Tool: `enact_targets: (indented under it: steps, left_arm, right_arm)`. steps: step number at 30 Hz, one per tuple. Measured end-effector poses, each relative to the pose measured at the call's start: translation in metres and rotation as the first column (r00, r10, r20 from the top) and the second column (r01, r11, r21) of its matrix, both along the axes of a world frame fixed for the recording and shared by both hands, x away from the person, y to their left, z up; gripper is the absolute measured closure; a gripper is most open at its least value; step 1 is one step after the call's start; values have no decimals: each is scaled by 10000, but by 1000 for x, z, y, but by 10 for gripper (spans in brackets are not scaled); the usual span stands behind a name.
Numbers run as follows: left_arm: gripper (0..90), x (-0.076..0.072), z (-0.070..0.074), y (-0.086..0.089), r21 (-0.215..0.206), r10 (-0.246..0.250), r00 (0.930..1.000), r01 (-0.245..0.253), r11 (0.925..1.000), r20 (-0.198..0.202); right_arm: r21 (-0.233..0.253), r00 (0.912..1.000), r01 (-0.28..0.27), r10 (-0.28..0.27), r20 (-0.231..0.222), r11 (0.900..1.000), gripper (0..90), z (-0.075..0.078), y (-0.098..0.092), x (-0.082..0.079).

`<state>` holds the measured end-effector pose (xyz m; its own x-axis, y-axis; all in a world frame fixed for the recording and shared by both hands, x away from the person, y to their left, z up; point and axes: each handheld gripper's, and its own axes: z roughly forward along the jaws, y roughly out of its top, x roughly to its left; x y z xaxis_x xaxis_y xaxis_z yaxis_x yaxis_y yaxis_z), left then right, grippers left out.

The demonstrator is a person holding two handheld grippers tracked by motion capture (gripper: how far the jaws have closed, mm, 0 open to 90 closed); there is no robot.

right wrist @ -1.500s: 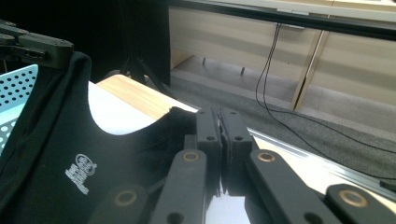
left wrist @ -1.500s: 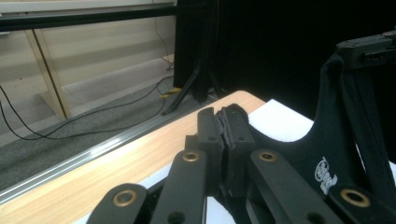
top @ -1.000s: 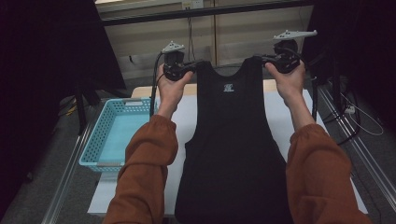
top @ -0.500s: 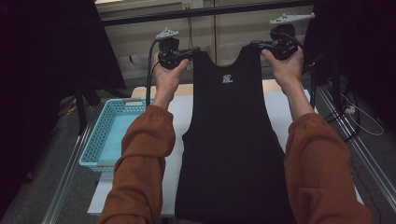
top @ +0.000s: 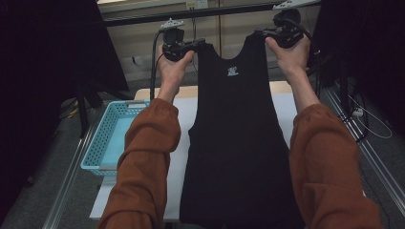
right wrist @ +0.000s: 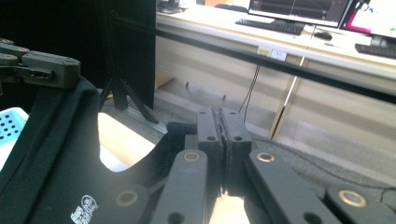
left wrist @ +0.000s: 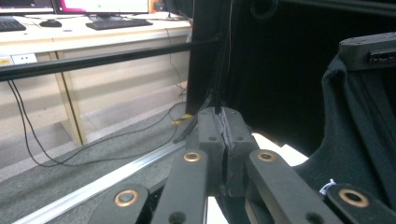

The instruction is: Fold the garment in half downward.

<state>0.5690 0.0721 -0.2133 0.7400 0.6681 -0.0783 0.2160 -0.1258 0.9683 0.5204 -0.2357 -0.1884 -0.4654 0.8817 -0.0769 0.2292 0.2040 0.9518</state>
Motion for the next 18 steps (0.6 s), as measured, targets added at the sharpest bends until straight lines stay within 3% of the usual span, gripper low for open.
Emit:
enact_targets:
  steps: [3, 12, 16, 18]
  left_arm:
    - [884, -6, 4, 1, -6, -101, 9998, 101, 9999, 199]
    - [884, -23, -18, 10, -351, -407, 9991, 410, 9985, 91]
    - [884, -37, -24, 14, -327, -574, 9982, 579, 9978, 157]
    - [884, -44, -29, 13, -83, -614, 9979, 616, 9981, 196]
  right_arm:
    - [183, 9996, -150, 145, 235, 9997, 891, 7, -1, -2]
    - [341, 9998, -175, 173, 67, 9993, 891, -22, -15, -20]
    - [466, 9996, -245, 239, 123, 9986, 891, -30, -21, -34]
    - [446, 9993, -332, 324, 178, 9985, 891, -33, -22, -42]
